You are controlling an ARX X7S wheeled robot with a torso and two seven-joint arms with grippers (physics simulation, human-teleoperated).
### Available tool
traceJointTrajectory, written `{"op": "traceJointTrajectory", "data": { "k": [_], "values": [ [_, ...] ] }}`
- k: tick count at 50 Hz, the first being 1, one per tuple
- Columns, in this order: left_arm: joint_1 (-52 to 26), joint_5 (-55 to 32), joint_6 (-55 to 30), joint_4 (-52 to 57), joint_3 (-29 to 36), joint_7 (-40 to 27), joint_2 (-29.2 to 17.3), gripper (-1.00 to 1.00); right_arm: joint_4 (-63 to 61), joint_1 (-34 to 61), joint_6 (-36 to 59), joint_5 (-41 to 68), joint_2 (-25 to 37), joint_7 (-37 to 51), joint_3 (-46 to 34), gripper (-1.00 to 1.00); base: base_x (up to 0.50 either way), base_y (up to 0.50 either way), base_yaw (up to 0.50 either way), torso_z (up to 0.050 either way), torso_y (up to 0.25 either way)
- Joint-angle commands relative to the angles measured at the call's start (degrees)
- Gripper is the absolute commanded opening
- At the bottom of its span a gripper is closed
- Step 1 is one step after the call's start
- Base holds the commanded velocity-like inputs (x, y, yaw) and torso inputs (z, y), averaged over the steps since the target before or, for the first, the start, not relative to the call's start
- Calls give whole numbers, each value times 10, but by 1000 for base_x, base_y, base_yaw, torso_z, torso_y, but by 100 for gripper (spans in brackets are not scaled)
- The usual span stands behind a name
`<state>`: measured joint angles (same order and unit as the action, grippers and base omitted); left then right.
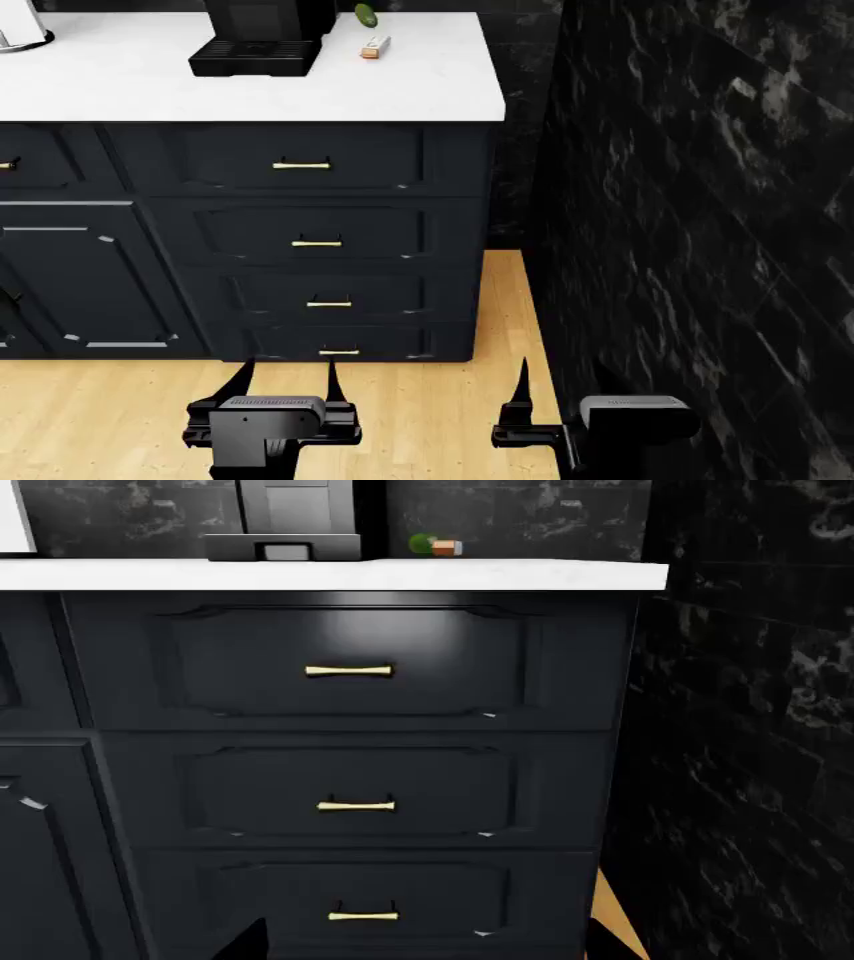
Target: Pick the bar from the counter and place it in the cabinet.
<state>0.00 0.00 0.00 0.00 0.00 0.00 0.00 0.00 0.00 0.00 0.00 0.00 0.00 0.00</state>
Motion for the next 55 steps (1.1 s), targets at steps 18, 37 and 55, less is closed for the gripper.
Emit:
{"op": "traceJointTrajectory", "data": {
  "k": [18,37,55],
  "values": [
    [8,-25,7,8,39,-39,-36,100,-13,8,20,53,37,29,-48,100,0,0,0,3,5],
    [9,-37,-4,41,53,-54,-54,100,-16,10,21,55,56,31,-76,100,0,0,0,48,60],
    [5,-46,-24,69,66,-66,-68,100,-41,17,45,72,65,36,-94,100,0,0,0,48,58]
  ]
}}
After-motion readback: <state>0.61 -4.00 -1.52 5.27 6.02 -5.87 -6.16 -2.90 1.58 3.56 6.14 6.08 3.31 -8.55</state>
